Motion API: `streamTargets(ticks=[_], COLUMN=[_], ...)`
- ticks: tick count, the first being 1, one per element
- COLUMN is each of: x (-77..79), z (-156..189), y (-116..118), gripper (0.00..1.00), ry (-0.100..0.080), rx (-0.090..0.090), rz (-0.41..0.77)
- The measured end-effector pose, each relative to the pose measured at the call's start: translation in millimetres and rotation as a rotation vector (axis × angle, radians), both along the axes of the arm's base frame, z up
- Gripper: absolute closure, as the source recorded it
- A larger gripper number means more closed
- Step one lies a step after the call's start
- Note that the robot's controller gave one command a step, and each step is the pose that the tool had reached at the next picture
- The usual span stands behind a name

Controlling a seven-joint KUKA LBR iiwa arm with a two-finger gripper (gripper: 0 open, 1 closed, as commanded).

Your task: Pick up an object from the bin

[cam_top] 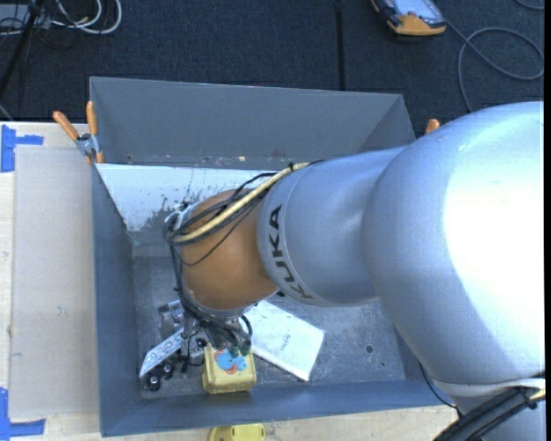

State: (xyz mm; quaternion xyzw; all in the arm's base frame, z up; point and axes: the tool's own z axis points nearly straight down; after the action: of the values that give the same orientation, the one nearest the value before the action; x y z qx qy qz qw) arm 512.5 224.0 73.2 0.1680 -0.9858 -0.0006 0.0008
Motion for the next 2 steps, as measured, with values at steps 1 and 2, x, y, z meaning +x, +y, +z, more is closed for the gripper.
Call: streamTargets(ticks=[1, 2], x=[0.0, -9.5], z=[0, 46], y=[0, -4], gripper=[1.0, 1.0], ry=[0.0, 0.007], rx=[0.0, -0.004], rz=[-0.001, -0.014])
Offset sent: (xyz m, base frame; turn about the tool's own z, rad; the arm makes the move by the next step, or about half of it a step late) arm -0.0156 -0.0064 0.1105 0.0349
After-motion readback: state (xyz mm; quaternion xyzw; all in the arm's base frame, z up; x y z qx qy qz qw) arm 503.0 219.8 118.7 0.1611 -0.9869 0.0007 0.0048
